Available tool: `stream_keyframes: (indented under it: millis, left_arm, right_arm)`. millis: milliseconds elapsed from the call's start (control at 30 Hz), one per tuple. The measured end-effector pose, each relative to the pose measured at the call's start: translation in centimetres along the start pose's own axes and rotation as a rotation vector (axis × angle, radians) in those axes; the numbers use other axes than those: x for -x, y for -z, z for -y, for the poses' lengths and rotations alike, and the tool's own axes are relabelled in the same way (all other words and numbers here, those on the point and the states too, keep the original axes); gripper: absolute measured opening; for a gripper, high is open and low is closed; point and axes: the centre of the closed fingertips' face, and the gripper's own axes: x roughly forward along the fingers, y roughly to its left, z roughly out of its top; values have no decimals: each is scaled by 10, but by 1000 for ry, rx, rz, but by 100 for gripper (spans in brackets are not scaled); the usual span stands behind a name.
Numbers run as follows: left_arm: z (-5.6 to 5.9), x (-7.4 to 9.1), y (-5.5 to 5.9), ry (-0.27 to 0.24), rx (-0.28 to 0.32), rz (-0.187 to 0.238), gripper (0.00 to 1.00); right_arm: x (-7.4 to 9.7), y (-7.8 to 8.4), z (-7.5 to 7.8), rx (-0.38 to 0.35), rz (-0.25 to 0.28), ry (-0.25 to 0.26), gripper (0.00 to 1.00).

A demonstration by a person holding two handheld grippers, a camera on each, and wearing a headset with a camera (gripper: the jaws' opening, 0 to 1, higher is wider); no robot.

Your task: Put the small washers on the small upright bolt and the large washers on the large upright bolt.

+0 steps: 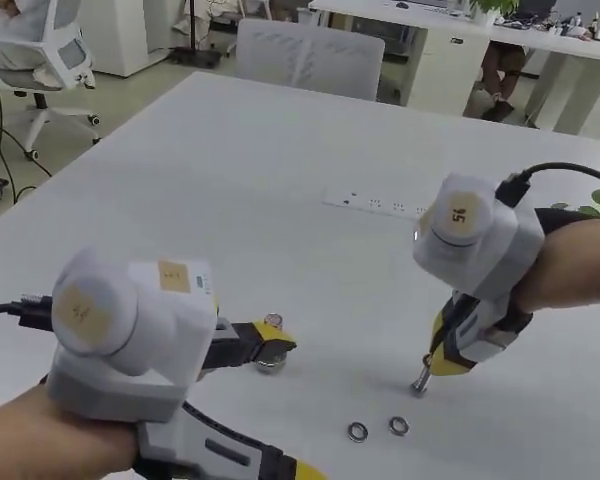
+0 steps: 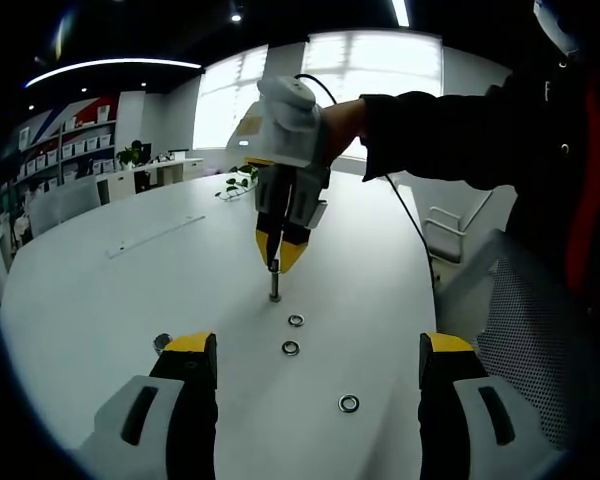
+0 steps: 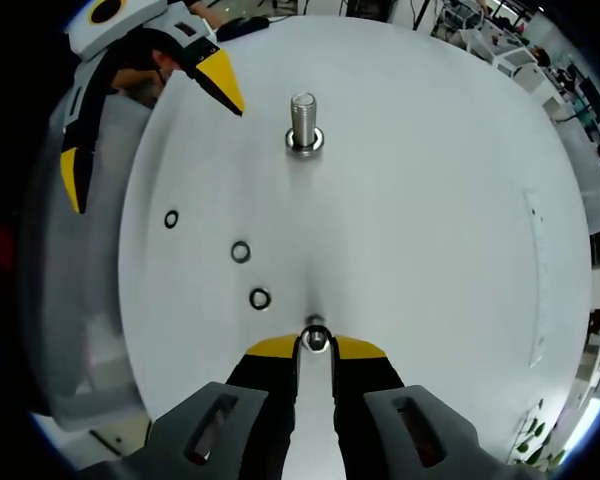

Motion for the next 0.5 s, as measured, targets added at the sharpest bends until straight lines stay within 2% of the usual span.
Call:
stream_keyframes:
  millis: [500]
  left_arm:
    - [-1, 1, 3, -5, 9, -9, 83]
  right_arm:
    - [-26, 3, 2, -20, 1, -19, 13]
